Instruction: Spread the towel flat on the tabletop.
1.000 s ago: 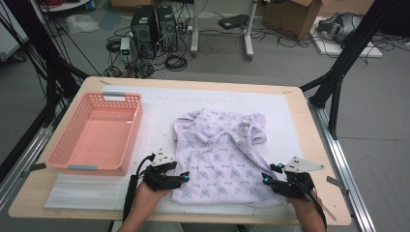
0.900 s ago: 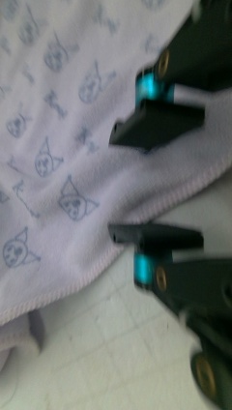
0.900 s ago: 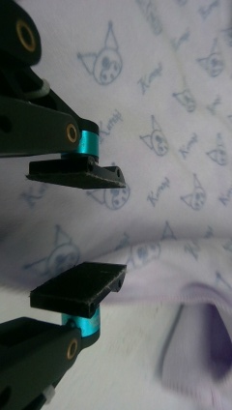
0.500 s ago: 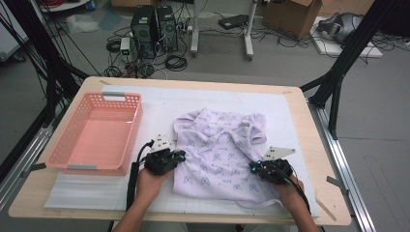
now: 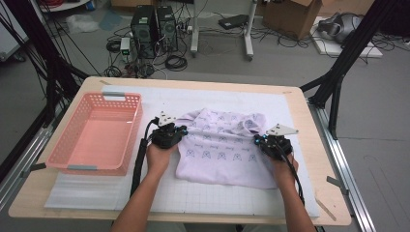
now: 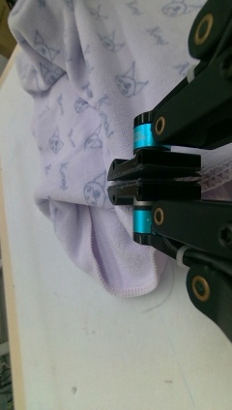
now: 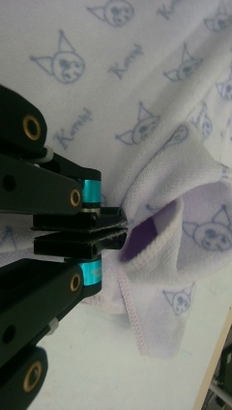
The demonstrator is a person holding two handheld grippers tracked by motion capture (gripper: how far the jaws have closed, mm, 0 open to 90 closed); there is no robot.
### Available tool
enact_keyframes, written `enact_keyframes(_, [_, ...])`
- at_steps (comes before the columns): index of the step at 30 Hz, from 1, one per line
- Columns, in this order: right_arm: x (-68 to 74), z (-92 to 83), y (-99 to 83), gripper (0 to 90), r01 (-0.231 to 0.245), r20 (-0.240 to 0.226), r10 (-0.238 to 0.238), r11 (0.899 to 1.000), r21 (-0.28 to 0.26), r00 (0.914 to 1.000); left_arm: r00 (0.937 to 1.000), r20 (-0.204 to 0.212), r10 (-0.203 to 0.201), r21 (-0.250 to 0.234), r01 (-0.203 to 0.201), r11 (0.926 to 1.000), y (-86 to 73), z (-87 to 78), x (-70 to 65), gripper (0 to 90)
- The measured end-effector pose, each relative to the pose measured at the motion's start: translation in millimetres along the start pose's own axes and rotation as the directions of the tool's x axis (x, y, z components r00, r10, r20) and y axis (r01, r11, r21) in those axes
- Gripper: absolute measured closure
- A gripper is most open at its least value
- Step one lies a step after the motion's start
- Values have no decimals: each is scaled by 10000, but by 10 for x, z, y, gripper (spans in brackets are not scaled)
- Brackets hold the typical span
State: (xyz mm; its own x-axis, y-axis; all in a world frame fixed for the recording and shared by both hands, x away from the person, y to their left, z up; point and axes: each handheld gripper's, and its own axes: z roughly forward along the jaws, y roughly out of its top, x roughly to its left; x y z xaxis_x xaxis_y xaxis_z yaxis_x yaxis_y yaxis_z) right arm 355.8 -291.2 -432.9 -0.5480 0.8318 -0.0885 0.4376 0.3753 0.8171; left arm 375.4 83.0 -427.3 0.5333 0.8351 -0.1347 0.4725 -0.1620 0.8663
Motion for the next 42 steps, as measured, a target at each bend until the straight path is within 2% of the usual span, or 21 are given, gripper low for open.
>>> enact_keyframes(3, [-11,43,-8,883,-253,-29,253,9996,89,9997,9998,137,-119,64,118,9999,-32,34,-3,848])
enact_keyframes(5, [-10,36,-15,841,-345,-95,346,9993,150,9994,9994,341,-43,-11,44,10000,-49,5,-14,738])
enact_keyframes(7, [1,-8,-9,710,-414,-104,415,9991,103,9991,9978,624,-230,-70,235,9997,-91,-49,-35,567])
enact_keyframes(8, [2,-38,-9,648,-388,-153,388,9992,23,9991,9971,742,-134,-63,140,9999,-124,-87,-54,520])
enact_keyframes(9, [12,-75,-8,610,-370,-127,371,9993,67,9992,9970,777,8,-99,0,10000,-162,-127,-82,506])
enact_keyframes(10, [29,-116,-11,608,-278,-6,279,9995,113,9996,9970,740,207,67,-212,9998,-184,-163,-110,483])
enact_keyframes(12, [43,-204,-29,589,-174,-46,174,9998,69,9998,9956,858,379,-98,-372,9993,-246,-245,-148,457])
enact_keyframes(13, [58,-253,-43,580,-230,-52,231,9997,90,9997,9949,865,512,-4,-514,9987,-265,-285,-166,453])
enact_keyframes(17, [109,-460,-143,541,-411,-211,410,9991,-67,9989,9924,1136,468,59,-478,9988,-397,-448,-195,430])
enact_keyframes(20, [152,-611,-271,498,-631,-448,624,9979,-139,9970,9887,1468,293,366,-351,9987,-541,-587,-205,428])
enact_keyframes(22, [184,-697,-381,475,-507,-581,503,9987,-50,9970,9851,1689,334,339,-397,9986,-663,-715,-224,434])
enact_keyframes(24, [222,-782,-490,450,-464,-601,463,9989,8,9971,9840,1754,303,433,-384,9983,-731,-785,-233,450])
enact_keyframes(27, [280,-891,-624,446,-580,-693,578,9983,-10,9959,9848,1729,168,595,-275,9979,-760,-846,-263,451])
enact_keyframes(30, [351,-980,-686,442,-594,-699,600,9982,98,9958,9847,1742,71,1051,-258,9941,-822,-866,-331,459])
enact_keyframes(33, [403,-1006,-748,452,-407,-443,427,9982,449,9981,9840,1772,170,1186,-385,9922,-841,-885,-379,509])
enact_keyframes(34, [412,-1008,-773,462,-421,-405,443,9977,537,9982,9825,1842,282,1308,-530,9900,-851,-880,-407,551])
enact_keyframes(35, [419,-1012,-798,471,-547,-318,568,9964,642,9979,9836,1714,569,1402,-815,9868,-854,-879,-441,592])
enact_keyframes(37, [422,-1014,-846,525,-682,-165,700,9935,913,9974,9887,1161,951,1422,-1113,9836,-856,-880,-492,663])
enact_keyframes(38, [426,-1016,-870,543,-784,-185,806,9920,992,9966,9906,1014,915,1447,-1057,9838,-858,-887,-493,729])
enact_keyframes(40, [429,-1045,-889,636,-885,-252,913,9917,930,9955,9901,1080,894,1486,-1050,9833,-865,-905,-468,868])
enact_keyframes(42, [437,-1069,-902,751,-936,-356,975,9909,968,9946,9903,1144,783,1447,-946,9849,-886,-945,-455,878])
